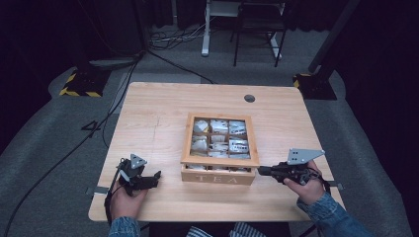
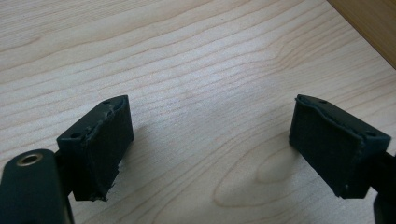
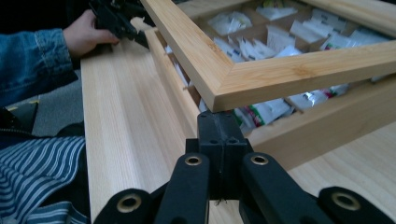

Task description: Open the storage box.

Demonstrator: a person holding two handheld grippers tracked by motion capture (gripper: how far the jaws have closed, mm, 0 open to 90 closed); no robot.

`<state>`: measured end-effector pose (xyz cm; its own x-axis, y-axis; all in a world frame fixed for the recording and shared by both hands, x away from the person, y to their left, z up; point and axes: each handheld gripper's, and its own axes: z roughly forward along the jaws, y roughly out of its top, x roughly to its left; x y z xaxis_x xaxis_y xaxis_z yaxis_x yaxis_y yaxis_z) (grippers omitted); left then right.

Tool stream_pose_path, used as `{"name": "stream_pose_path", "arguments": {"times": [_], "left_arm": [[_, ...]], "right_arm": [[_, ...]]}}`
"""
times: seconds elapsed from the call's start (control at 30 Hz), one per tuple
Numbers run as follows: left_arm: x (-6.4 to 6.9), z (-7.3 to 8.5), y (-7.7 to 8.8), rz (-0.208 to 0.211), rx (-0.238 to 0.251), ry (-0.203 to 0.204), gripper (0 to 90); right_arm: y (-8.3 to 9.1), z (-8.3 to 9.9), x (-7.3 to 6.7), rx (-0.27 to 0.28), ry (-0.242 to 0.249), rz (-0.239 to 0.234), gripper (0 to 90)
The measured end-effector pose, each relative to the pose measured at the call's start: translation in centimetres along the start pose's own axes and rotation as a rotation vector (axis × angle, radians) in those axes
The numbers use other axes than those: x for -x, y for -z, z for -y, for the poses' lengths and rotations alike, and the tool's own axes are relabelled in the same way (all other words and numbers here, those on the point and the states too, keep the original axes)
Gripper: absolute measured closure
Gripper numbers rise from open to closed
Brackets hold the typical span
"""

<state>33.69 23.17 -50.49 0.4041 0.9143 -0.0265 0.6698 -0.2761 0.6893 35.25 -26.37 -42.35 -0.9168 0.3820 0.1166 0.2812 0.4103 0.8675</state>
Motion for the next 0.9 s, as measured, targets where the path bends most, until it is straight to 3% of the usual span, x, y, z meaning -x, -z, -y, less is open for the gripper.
{"name": "stream_pose_path", "arguments": {"times": [0.3,0.73,0.9], "left_arm": [[-0.1,0.0,0.0,-0.007,0.005,0.012,15.5],[-0.1,-0.1,-0.2,-0.013,-0.001,0.023,13.8],[-0.1,-0.1,-0.2,-0.014,0.000,0.021,12.9]], "right_arm": [[0.6,-2.2,0.5,0.074,-0.012,0.010,90.0],[0.7,-4.8,1.0,0.126,0.012,0.054,90.0],[-0.1,-5.7,1.2,0.132,0.027,0.078,90.0]]}}
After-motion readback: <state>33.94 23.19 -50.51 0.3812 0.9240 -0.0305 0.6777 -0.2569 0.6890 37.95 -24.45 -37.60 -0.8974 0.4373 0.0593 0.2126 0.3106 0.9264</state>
